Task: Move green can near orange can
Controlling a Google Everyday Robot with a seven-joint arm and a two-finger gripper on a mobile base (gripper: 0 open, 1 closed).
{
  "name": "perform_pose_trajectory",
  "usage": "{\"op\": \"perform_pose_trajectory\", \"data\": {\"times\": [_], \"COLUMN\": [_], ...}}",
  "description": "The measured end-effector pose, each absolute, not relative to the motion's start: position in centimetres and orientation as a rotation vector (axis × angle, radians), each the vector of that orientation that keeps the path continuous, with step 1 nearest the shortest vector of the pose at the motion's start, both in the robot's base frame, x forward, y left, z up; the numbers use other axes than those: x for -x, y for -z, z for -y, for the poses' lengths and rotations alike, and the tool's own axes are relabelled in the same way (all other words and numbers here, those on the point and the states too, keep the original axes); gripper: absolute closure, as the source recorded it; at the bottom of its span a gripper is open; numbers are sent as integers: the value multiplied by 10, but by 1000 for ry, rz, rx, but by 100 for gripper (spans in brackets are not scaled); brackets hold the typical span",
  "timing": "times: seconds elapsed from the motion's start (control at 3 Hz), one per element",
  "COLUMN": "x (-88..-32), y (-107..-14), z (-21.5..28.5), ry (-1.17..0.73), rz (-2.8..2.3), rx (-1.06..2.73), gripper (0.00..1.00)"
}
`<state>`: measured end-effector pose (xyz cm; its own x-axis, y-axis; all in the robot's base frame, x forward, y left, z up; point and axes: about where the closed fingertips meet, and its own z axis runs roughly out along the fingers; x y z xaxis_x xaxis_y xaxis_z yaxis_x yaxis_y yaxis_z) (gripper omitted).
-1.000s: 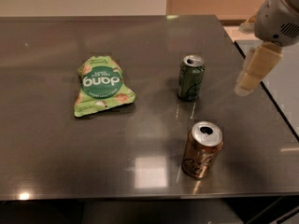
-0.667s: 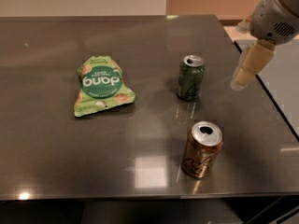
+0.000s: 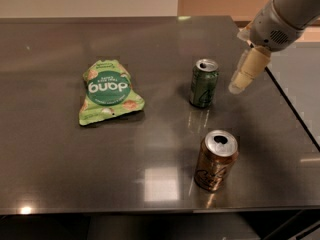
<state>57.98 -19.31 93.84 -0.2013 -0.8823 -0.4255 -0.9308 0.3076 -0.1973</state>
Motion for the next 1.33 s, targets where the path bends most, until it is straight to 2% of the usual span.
{"op": "perform_pose_trajectory", "data": {"times": [1.0, 1.33], "x": [-596, -594], "y": [-909, -903], "z": [153, 143], "ry": [-310, -358], "rz": [-2089, -2084], "rx": [1575, 1587], "gripper": [0, 18]}}
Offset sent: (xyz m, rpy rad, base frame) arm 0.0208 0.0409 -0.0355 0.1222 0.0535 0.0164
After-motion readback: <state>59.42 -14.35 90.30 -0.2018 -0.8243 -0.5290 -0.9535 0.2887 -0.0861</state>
